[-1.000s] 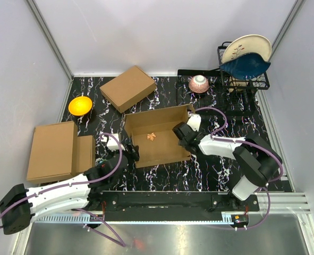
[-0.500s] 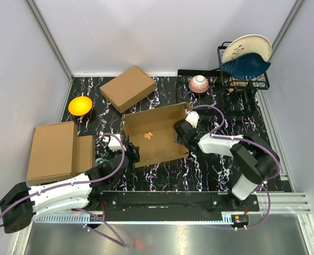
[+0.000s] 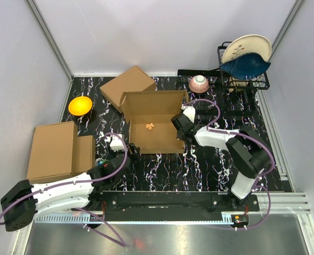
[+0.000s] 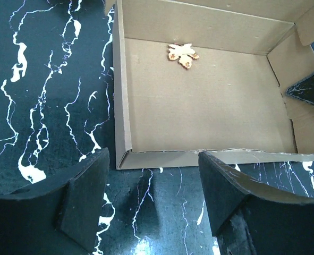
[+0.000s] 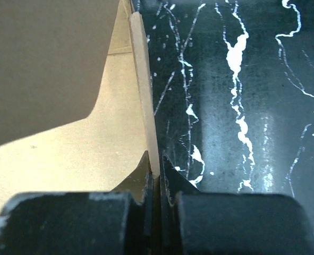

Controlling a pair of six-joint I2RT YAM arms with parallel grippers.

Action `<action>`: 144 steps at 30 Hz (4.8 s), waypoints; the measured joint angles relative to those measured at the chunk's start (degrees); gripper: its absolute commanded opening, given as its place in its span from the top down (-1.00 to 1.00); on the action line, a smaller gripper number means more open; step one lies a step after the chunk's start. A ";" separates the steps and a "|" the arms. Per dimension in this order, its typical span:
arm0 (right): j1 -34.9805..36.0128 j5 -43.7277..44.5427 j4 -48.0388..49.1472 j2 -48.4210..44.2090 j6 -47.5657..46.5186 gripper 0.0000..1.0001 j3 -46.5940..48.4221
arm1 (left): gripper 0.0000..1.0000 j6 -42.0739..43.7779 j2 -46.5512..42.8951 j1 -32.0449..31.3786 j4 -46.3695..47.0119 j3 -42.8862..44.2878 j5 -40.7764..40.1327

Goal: Fold the paper box
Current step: Fold the paper box at the center of the board.

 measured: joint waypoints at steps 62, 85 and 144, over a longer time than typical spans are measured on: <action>0.57 -4.09 -18.18 -35.67 -0.15 -0.25 -6.56 | 1.00 8.00 29.33 16.63 -3.02 17.64 22.10; 0.68 -7.69 -20.68 -34.60 1.84 -0.51 -11.47 | 1.00 1.88 20.57 10.97 -10.56 12.39 11.78; 0.74 -3.58 -4.39 -4.33 2.14 0.84 -2.99 | 1.00 1.44 20.85 6.88 -12.46 12.37 6.91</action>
